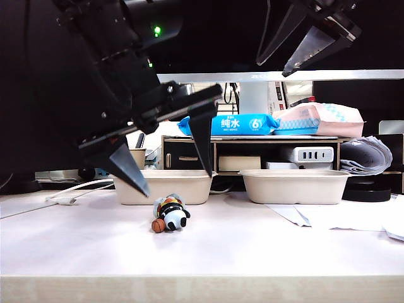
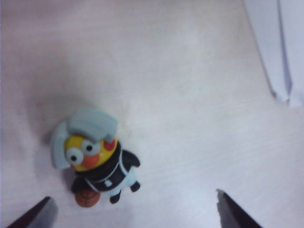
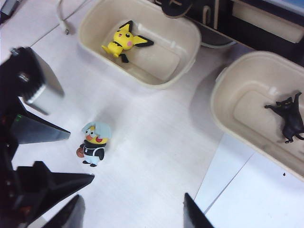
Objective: Put the dolls with similar sizes into the same paper box, while dolls with different sizes go into separate paper boxes.
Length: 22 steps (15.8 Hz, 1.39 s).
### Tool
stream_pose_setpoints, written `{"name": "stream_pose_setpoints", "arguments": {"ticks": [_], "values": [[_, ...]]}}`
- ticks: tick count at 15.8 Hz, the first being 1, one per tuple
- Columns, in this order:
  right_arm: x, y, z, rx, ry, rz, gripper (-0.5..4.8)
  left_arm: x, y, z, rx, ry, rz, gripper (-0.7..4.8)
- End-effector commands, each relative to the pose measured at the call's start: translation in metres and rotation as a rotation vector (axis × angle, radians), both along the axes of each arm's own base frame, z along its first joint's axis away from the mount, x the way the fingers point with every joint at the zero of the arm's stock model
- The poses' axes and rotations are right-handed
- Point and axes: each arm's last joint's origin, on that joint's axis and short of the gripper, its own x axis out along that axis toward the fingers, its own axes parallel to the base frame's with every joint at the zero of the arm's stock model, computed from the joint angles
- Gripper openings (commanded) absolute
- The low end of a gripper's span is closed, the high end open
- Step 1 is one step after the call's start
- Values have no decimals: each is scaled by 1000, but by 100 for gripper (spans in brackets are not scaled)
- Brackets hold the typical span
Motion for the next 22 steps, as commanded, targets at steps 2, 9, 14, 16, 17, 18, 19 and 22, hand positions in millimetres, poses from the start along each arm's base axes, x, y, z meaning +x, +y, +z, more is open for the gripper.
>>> {"name": "stream_pose_setpoints", "arguments": {"ticks": [2,9,14,16,17,18,19,22], "values": [[-1,0,2,7,-7,10,270,3,-3,-13,28,32,13,479],[-3,-1,0,-9,17,15,270,9,-8,-33,54,67,29,390],[-4,-1,-1,-25,23,27,269,13,-10,-31,38,13,16,27],[-4,-1,-1,-24,21,28,269,13,-10,-30,47,-1,-10,-6],[-4,-1,-1,-27,19,30,269,13,-10,-29,45,1,-11,3],[-4,-1,-1,-30,17,34,269,13,-10,-29,38,6,-16,50],[-4,-1,-1,-35,13,39,269,12,-10,-28,27,14,-37,239],[-4,-1,-1,-37,12,37,269,7,-6,-16,55,-12,-129,479]]}}
